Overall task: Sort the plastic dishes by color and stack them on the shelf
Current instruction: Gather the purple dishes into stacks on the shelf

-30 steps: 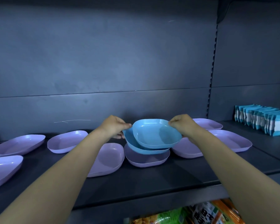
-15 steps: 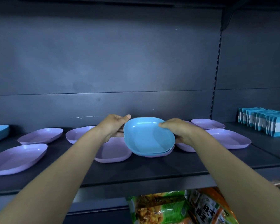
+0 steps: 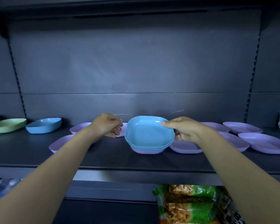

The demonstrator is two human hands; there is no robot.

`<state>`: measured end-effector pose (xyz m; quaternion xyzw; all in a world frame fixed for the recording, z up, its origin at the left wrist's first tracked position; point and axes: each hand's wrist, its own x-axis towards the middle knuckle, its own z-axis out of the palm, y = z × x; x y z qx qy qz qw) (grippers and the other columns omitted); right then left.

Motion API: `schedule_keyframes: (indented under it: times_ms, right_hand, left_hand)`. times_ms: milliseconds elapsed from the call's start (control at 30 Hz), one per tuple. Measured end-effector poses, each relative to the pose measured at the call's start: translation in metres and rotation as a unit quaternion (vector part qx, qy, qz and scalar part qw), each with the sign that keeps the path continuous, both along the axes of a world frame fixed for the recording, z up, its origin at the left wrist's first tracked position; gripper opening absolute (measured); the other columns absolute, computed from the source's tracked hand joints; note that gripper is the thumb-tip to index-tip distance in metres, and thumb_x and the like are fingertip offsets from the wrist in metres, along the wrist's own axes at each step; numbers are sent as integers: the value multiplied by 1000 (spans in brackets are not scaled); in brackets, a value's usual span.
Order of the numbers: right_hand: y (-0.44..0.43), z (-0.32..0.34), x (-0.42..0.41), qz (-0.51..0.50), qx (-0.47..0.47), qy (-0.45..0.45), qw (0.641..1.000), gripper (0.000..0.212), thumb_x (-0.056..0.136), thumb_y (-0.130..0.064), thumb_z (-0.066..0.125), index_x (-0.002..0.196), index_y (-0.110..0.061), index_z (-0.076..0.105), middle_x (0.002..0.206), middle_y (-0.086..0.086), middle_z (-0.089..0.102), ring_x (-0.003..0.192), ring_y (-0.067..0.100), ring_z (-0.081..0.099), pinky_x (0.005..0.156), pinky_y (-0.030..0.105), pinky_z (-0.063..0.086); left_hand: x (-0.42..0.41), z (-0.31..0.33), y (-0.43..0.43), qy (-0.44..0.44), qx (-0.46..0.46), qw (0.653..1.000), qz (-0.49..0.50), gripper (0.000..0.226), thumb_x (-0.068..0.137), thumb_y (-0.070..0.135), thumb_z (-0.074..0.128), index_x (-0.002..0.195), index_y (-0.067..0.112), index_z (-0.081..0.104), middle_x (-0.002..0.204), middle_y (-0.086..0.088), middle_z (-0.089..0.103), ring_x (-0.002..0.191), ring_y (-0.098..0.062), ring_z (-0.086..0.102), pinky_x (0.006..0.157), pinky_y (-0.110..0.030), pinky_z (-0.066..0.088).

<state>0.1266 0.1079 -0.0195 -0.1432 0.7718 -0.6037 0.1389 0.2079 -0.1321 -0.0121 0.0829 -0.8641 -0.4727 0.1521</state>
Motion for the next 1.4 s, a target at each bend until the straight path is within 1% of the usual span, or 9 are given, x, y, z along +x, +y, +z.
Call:
schedule_keyframes:
  times_ms: [67,233,333,467,533,633,867,1100,1400]
  right_hand:
    - [-20,-1,3,9,-24,-19,1000,11,90,-18,62,83,-8,62,69,3,56,57,12,47,50,17,41]
    - [-79,-7,14,9,-25,-49,998,16,91,-23,61,94,-7,64,91,9,63,81,20,56,70,25,45]
    - [-115,-14,20,-8,-28,-59,998,25,92,-28,58,105,-8,65,97,7,69,85,22,63,68,29,51]
    - [-160,-25,26,-34,-33,-68,997,36,95,-27,51,70,-18,76,72,-2,74,77,20,66,64,28,50]
    - [-179,-27,28,-50,-33,-73,996,33,94,-27,49,78,-21,76,76,-4,76,79,18,68,63,27,52]
    - [-205,-30,29,-62,-44,-83,994,26,95,-32,48,105,-20,69,100,3,74,92,21,69,70,32,54]
    - [-230,-39,37,-130,-90,-108,982,13,94,-24,54,98,-13,60,89,5,68,80,20,64,65,35,51]
    - [-237,-39,38,-148,-107,-108,977,19,94,-25,55,107,-12,59,92,5,69,81,22,65,64,35,52]
    - [-259,-25,51,-93,-112,-95,985,15,91,-23,57,100,-21,69,82,-2,72,73,17,67,59,28,54]
  left_hand:
    - [10,0,-27,4,-26,999,32,22,93,20,50,83,6,63,74,-6,62,62,-18,58,49,-15,52]
    - [29,-7,-103,6,-82,993,83,29,94,28,49,85,6,65,78,-5,65,69,-19,59,60,-23,49]
    - [32,-14,-149,-2,-176,978,113,31,92,29,49,69,10,59,72,-4,62,71,-25,57,64,-28,43]
    - [32,-22,-200,-31,-251,958,137,40,94,34,47,63,8,45,73,-10,53,72,-27,44,57,-29,32]
    - [30,-30,-221,-57,-263,955,127,45,93,40,46,60,10,40,68,-10,49,69,-26,42,56,-29,31]
    - [21,-45,-245,-115,-175,976,67,42,90,44,50,68,8,51,68,-10,54,64,-24,49,64,-29,46]
    - [2,-62,-262,-153,-20,988,-8,30,87,33,62,88,3,66,70,-4,59,58,-13,54,53,-19,48]
    - [1,-64,-261,-146,102,984,-24,20,86,8,63,68,4,55,70,-7,60,63,-12,60,56,-16,55]
    - [52,-54,-297,-113,163,980,28,25,89,6,60,67,6,48,72,-10,56,65,-15,56,46,-14,54]
